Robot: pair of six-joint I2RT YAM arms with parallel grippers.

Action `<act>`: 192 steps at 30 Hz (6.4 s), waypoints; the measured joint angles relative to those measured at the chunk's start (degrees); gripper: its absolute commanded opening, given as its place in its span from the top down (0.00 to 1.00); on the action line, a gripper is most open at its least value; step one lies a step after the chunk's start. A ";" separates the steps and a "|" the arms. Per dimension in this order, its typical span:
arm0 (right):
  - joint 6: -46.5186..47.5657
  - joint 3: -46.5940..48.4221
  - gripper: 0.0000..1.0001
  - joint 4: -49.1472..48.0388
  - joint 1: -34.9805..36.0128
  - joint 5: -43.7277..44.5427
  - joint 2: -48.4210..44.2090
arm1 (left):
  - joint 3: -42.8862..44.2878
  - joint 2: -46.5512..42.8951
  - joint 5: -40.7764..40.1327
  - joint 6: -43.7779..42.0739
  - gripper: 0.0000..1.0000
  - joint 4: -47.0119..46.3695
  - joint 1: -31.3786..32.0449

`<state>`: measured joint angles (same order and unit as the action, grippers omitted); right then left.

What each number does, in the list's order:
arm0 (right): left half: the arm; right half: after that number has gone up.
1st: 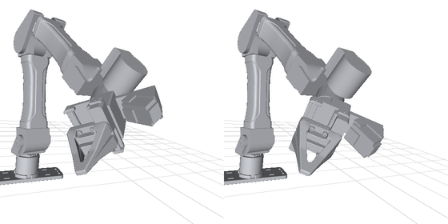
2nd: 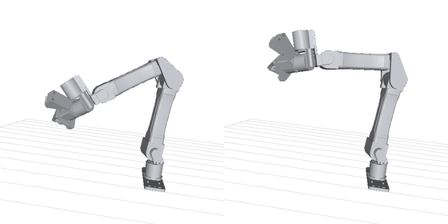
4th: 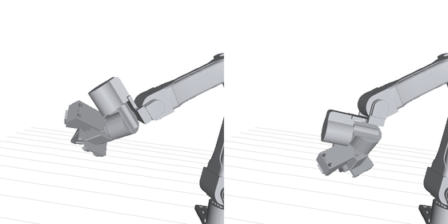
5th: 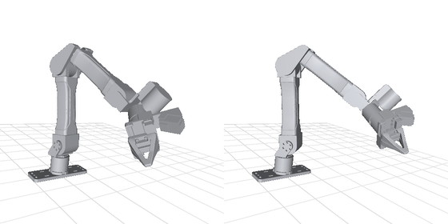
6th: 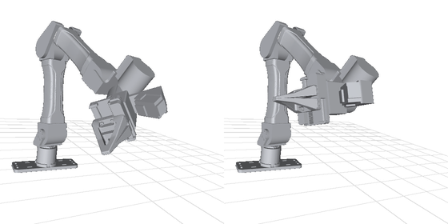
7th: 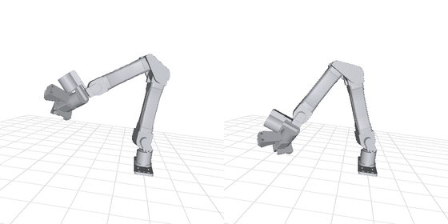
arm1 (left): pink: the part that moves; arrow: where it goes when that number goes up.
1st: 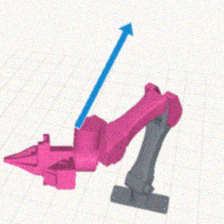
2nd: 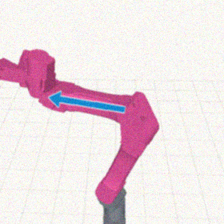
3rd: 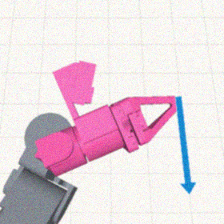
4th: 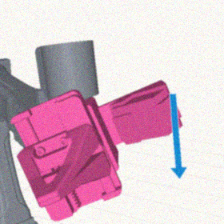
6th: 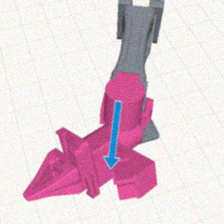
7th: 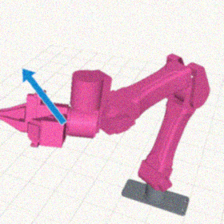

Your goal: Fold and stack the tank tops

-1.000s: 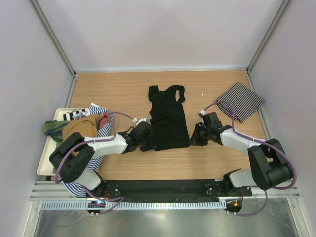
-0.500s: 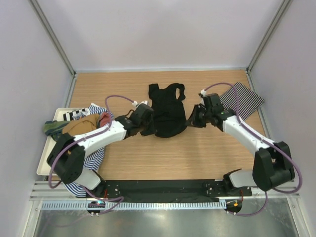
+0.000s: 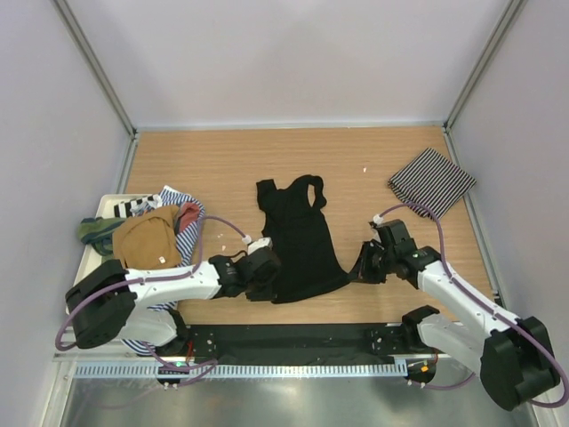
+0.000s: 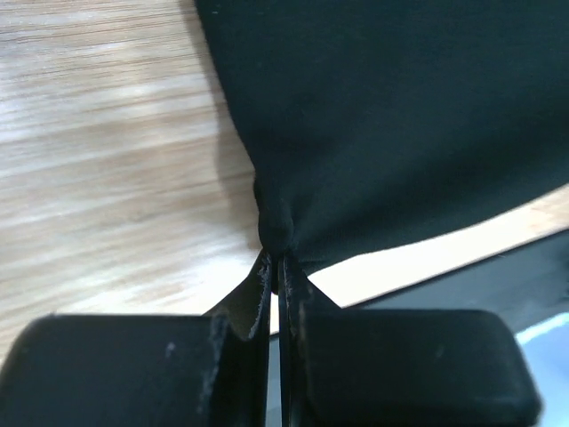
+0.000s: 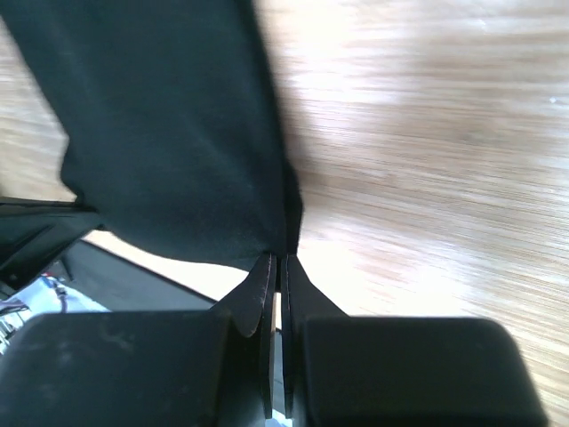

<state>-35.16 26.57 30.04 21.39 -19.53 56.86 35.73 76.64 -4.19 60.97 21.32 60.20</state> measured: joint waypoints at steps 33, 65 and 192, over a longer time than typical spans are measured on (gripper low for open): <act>-1.16 24.11 0.99 17.14 0.94 1.86 -13.03 | 15.10 -16.83 -4.55 3.87 1.00 14.75 10.58; -1.16 31.06 0.99 17.29 0.96 6.99 -7.08 | 15.74 -18.16 -2.45 6.58 1.00 8.07 5.86; 6.16 39.80 0.88 -19.78 -3.93 12.74 47.87 | 50.47 45.24 26.58 -19.69 1.00 -6.10 -38.60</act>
<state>-28.99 66.37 10.26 17.45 -6.79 104.73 86.19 121.89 22.39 41.28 15.22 21.61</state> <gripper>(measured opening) 0.127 0.015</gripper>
